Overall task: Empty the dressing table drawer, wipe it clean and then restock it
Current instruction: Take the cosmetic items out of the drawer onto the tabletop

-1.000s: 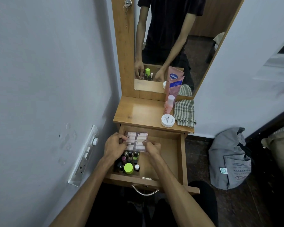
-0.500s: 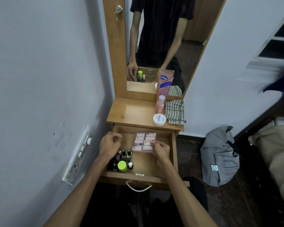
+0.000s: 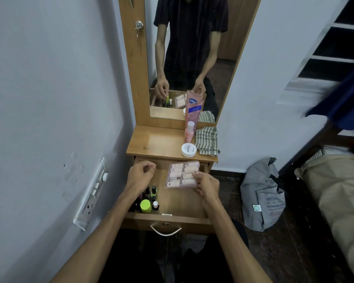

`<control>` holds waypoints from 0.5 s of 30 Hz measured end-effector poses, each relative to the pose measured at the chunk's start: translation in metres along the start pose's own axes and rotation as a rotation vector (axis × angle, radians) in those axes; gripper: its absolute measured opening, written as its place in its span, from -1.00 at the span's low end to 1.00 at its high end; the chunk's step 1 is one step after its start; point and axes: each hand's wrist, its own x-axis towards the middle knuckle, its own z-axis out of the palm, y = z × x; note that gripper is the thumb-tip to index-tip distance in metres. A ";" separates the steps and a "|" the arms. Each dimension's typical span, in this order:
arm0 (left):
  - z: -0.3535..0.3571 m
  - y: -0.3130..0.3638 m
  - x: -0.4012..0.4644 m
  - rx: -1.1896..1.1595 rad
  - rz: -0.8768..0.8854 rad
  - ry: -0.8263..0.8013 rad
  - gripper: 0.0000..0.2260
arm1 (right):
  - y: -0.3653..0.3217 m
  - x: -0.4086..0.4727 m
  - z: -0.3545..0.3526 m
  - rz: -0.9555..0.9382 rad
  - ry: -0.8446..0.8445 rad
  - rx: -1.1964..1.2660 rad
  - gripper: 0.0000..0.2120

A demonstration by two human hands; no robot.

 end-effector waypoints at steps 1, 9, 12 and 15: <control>0.001 0.003 0.000 -0.024 -0.010 -0.017 -0.88 | -0.005 -0.003 0.001 -0.011 -0.017 0.005 -0.87; 0.000 0.025 0.012 -0.299 -0.092 -0.012 -0.91 | -0.037 -0.013 0.031 -0.014 -0.130 0.062 -0.89; -0.006 0.029 0.028 -0.388 -0.186 0.085 -0.70 | -0.043 -0.005 0.052 -0.062 -0.111 0.060 -0.92; -0.012 0.031 0.051 -0.392 -0.232 0.140 -0.75 | -0.053 0.002 0.076 -0.106 -0.072 -0.038 -0.72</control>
